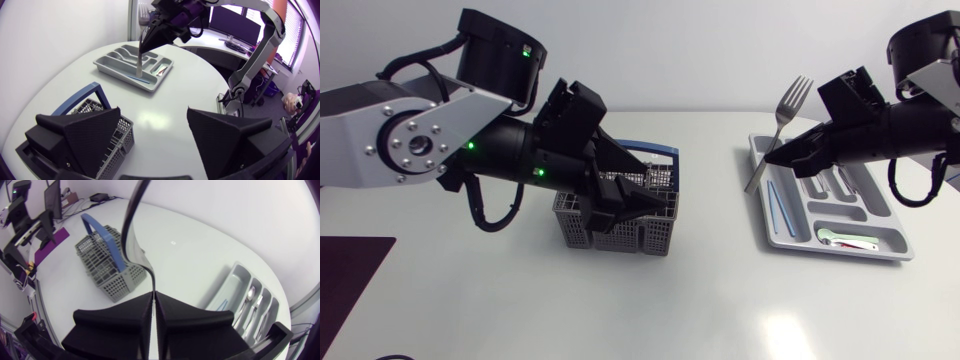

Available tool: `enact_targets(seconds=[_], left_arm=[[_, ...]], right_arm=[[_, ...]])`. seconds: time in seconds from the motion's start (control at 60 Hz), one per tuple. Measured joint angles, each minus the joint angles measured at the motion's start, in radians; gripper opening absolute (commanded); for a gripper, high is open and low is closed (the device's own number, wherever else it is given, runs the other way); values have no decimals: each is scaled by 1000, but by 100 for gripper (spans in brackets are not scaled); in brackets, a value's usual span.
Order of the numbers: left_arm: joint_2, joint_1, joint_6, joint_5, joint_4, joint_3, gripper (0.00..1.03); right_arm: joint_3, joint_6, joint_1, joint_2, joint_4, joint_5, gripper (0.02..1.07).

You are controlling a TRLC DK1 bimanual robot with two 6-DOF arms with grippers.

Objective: Unload the cutlery basket into the drawer organizer.

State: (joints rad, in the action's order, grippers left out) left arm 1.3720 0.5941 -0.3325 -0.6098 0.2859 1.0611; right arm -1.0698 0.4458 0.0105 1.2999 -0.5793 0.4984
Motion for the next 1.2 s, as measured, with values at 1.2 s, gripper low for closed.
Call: enact_targets(seconds=[1.2], left_arm=[[-139, 2, -8, 77, 16, -68, 98]], right_arm=[[-423, -242, -116, 499, 42, -546, 7]])
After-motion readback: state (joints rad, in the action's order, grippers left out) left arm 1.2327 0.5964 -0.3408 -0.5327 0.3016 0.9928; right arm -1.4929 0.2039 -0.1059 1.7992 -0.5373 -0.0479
